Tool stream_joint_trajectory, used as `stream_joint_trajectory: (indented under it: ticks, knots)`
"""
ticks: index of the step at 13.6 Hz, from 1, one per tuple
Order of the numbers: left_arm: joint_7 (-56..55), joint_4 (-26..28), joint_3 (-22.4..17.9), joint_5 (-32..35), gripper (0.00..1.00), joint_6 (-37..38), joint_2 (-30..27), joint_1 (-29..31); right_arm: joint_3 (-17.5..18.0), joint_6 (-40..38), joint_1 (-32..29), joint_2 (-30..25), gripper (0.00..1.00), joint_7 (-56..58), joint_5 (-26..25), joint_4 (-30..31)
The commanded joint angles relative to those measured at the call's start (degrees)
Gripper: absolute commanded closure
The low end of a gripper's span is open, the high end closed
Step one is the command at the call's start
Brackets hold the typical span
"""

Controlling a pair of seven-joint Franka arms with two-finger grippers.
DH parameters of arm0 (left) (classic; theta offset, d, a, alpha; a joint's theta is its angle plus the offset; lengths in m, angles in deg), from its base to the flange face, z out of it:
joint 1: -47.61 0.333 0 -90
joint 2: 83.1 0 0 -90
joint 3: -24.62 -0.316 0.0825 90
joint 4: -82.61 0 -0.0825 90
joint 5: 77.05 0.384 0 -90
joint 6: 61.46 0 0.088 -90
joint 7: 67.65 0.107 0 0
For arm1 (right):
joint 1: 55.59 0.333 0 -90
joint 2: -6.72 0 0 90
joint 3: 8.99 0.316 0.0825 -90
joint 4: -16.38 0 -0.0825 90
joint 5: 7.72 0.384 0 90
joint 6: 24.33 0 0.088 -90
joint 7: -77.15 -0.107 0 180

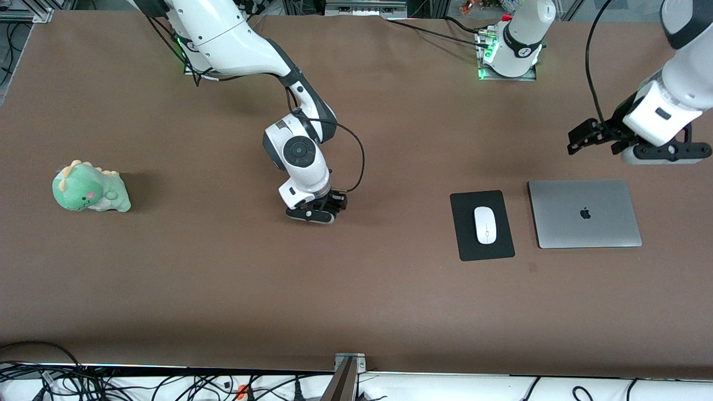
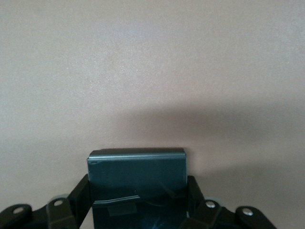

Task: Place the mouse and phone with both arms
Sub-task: 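Carry the black phone toward the plush with the right gripper while the left gripper withdraws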

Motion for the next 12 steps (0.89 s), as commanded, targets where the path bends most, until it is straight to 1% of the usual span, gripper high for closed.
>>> stream_joint_trajectory:
  ticks: [1,3,5,6,10,12]
  knots:
    - [0.8,-7.7,0.0,1.9,0.00,7.3,1.0,-0.1,-0.7,-2.5,-0.3,0.6,0.65,0.3,-0.9,-1.9]
    - [0.7,-10.9,0.3,3.2,0.00,8.7,1.0,-0.2,-0.7,-10.2,-1.8,0.6,0.69,3.6,-0.8,-6.0]
    - [0.7,-11.6,0.7,3.1,0.00,10.4,1.7,-0.7,-0.6,-15.9,-4.2,0.4,0.71,8.7,-0.5,-9.1]
    - [-0.1,-11.6,1.1,3.0,0.00,10.4,2.7,-1.0,-0.6,-17.2,-5.3,0.2,0.73,11.7,-0.3,-9.3]
    - [-0.2,-11.8,1.6,3.2,0.00,9.7,3.1,-1.0,-0.7,-22.7,-10.2,-2.9,0.73,23.4,0.3,-8.6]
    - [-0.2,-11.8,1.6,3.1,0.00,9.7,3.1,-0.9,-0.7,-24.0,-13.1,-5.3,0.73,28.3,0.3,-6.0]
